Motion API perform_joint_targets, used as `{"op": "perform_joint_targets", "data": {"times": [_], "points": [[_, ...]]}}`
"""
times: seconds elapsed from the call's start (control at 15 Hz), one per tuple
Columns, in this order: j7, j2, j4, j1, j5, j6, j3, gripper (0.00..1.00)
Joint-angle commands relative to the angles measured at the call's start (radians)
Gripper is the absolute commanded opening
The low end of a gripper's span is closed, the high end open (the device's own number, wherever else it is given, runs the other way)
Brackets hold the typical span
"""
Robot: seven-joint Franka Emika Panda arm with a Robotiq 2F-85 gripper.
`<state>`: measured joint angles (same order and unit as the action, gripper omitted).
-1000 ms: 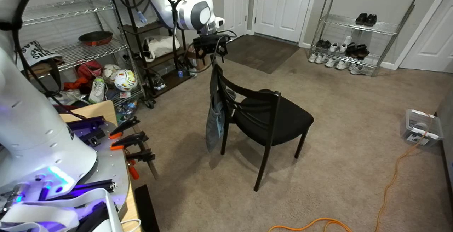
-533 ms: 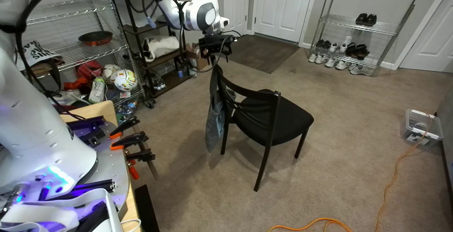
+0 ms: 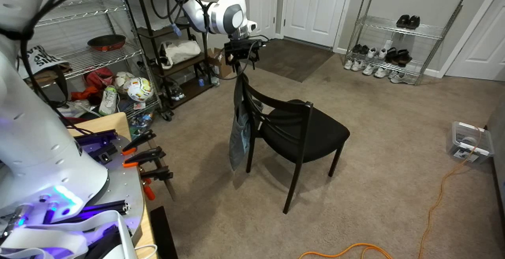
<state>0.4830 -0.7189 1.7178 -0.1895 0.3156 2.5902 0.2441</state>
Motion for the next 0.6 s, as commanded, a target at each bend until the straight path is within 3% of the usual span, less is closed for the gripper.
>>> {"op": "perform_joint_targets", "data": {"times": [0.0,0.53], "points": [[0.050,-0.018,-0.034,0.002,-0.010,-0.029,0.014,0.74],[0.051,-0.011,-0.021,0.000,-0.002,-0.012,0.012,0.21]]}}
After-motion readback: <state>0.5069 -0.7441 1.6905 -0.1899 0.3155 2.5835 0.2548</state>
